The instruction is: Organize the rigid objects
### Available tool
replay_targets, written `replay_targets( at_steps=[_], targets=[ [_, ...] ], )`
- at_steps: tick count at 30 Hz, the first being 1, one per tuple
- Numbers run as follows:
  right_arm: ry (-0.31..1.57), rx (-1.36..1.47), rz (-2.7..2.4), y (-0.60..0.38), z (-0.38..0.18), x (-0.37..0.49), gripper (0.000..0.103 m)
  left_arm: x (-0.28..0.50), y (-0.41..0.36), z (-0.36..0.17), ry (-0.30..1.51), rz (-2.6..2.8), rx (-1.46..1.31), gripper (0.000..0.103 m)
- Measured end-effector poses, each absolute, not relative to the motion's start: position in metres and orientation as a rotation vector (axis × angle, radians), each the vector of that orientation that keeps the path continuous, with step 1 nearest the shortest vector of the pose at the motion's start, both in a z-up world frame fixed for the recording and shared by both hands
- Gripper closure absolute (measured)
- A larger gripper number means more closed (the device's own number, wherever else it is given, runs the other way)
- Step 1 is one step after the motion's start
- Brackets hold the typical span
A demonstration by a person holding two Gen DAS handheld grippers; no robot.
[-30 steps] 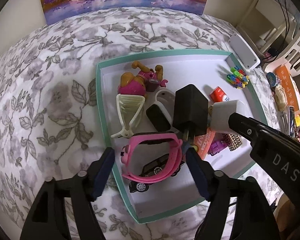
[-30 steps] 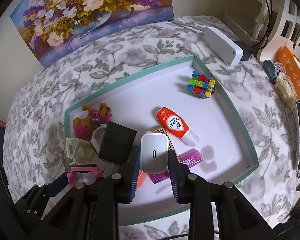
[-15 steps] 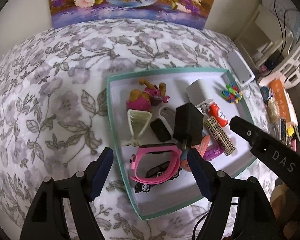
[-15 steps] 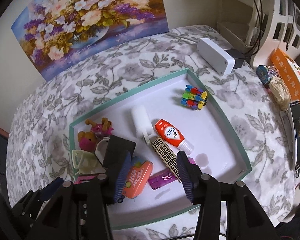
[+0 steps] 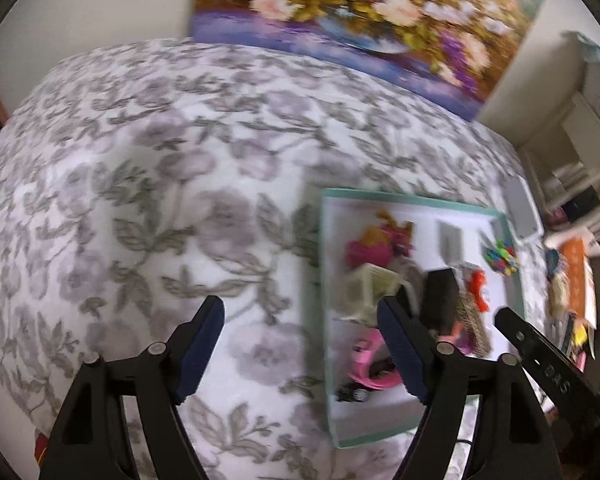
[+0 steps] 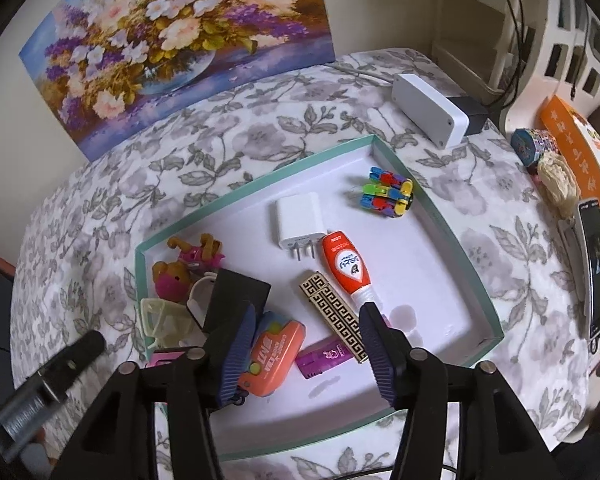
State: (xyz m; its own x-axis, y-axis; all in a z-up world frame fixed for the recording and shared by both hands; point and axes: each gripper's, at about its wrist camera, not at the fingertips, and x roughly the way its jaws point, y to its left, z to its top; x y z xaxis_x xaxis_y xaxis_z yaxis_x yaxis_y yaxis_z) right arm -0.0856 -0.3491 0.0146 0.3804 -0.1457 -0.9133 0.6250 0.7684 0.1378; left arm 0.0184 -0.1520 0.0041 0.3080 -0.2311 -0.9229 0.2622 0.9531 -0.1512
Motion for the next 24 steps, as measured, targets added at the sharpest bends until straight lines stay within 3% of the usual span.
replay_targets(
  at_steps=[1, 11, 24],
  targets=[
    [1.082, 0.499, -0.516, -0.346, 0.015, -0.084, 0.039, 0.020, -0.146, 0.003, 1.211, -0.296, 0.028, 0.006],
    [1.090, 0.414, -0.479, -0.314, 0.016, -0.073, 0.000, 0.020, -0.108, -0.004, 1.183, -0.148, 0.062, 0.004],
    [1.122, 0.328, -0.412, -0.267, 0.010, -0.085, 0.000, -0.015, -0.092, -0.004, 1.182, -0.174, 0.162, 0.004]
  ],
)
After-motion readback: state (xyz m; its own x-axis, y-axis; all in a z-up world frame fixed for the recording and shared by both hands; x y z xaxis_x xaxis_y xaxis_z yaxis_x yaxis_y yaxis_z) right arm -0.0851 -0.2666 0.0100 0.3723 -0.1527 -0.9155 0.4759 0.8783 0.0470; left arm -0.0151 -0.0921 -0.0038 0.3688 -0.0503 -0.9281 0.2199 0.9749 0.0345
